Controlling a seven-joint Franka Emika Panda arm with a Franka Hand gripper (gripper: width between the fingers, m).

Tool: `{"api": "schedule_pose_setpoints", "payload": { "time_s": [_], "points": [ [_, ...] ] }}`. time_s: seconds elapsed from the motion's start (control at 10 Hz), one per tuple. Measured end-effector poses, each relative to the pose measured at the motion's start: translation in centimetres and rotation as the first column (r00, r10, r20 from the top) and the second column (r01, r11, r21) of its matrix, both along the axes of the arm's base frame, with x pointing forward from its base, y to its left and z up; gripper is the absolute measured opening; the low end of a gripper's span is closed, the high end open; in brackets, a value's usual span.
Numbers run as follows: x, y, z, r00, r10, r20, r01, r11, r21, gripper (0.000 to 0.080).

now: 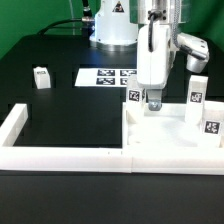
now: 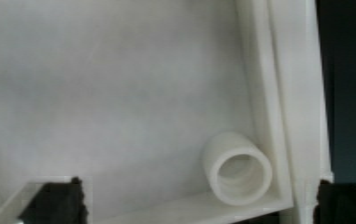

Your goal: Assemble square table

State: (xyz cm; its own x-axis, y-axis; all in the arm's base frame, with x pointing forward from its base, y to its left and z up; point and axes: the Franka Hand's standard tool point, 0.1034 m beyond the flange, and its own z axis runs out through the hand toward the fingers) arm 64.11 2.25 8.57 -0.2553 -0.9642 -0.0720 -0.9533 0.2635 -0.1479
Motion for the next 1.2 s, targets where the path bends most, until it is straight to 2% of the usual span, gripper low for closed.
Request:
{"api": "schedule_pose_setpoints", "payload": {
  "time_s": [0.2,0.3,0.6,0.7,1.1,1.2],
  "points": [
    [0.0,0.0,-0.1,1.0,0.001,-0.001,-0.001,1.0,0.0,0.0649],
    [-0.2,-0.7,0.1,0.996,0.088,0.017,-0.087,0.996,-0.02,0.0649],
    [-5.2,-7.3,2.3,0.956,0.288,0.059,-0.283,0.956,-0.078,0.0649],
    [-5.8,-8.2,2.6,0.923,0.38,0.054,-0.374,0.922,-0.099,0.0649],
    [-5.8,-8.2,2.4,0.805,0.593,0.027,-0.584,0.798,-0.149,0.0649],
    [-6.0,-8.4,2.3,0.741,0.672,0.012,-0.661,0.732,-0.167,0.0649]
  ]
}}
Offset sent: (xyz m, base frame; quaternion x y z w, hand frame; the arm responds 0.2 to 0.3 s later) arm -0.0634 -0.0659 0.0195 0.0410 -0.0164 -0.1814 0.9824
